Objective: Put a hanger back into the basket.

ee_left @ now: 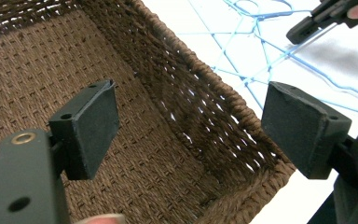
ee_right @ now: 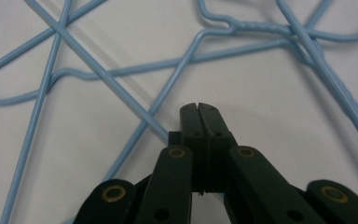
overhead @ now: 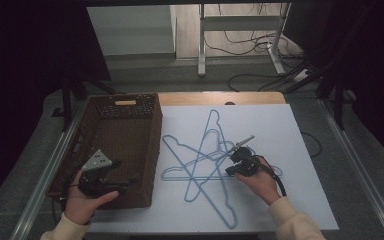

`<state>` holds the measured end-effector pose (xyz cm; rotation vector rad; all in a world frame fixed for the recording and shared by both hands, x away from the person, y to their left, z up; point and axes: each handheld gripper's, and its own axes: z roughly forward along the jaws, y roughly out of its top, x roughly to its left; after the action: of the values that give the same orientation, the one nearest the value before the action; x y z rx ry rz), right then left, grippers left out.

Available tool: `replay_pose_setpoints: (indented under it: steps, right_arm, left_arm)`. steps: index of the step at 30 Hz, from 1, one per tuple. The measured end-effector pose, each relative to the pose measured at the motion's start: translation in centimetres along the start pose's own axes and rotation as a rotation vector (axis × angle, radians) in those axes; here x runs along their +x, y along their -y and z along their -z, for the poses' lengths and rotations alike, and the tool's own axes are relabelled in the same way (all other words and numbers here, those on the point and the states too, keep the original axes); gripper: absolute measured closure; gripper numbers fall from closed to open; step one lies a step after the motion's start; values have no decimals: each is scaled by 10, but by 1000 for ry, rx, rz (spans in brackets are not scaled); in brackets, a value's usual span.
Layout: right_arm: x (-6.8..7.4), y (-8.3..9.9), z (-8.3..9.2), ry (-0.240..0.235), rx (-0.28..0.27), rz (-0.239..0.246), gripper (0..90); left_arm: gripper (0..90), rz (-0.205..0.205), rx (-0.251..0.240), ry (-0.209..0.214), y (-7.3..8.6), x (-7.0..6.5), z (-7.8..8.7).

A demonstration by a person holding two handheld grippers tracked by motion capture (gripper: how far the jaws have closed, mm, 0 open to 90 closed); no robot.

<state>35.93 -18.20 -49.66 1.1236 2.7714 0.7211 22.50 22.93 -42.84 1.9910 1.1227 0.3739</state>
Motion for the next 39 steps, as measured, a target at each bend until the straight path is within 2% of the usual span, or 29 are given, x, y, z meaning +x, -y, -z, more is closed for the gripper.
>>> replay_pose_setpoints:
  steps: [5,8,12,20,27,30,33,35,36,37,39]
  right_arm:
    - [-1,14,9,-3,8,-10,896]
    - [-1,18,11,-11,12,-17,896]
    - [2,22,8,-18,42,6,896]
    - [5,35,13,-12,59,1,896]
    - [4,44,19,-16,57,-9,896]
    - [3,43,24,-15,23,-9,889]
    - [-5,38,34,10,-54,-18,809]
    - [-13,35,40,44,-105,-35,664]
    - [-17,33,42,69,-125,-38,638]
    - [-25,30,42,91,-138,-41,575]
    - [-29,29,41,103,-140,-39,543]
  left_arm:
    - [194,-3,11,-5,0,0,-2]
    - [194,-4,-2,-5,-2,-1,0]
    - [194,-7,14,-6,-1,0,-3]
    - [194,0,15,-10,0,2,-2]
    - [194,-9,12,-7,-1,-1,-2]
    - [194,-9,11,-6,-1,-1,-2]
    - [194,-8,10,-7,-1,-1,-1]
    - [194,-8,8,-9,-1,-1,-1]
    - [195,-8,7,-9,-2,-1,-1]
    - [194,-8,7,-9,-2,-1,0]
    - [195,-10,7,-8,-2,-2,0]
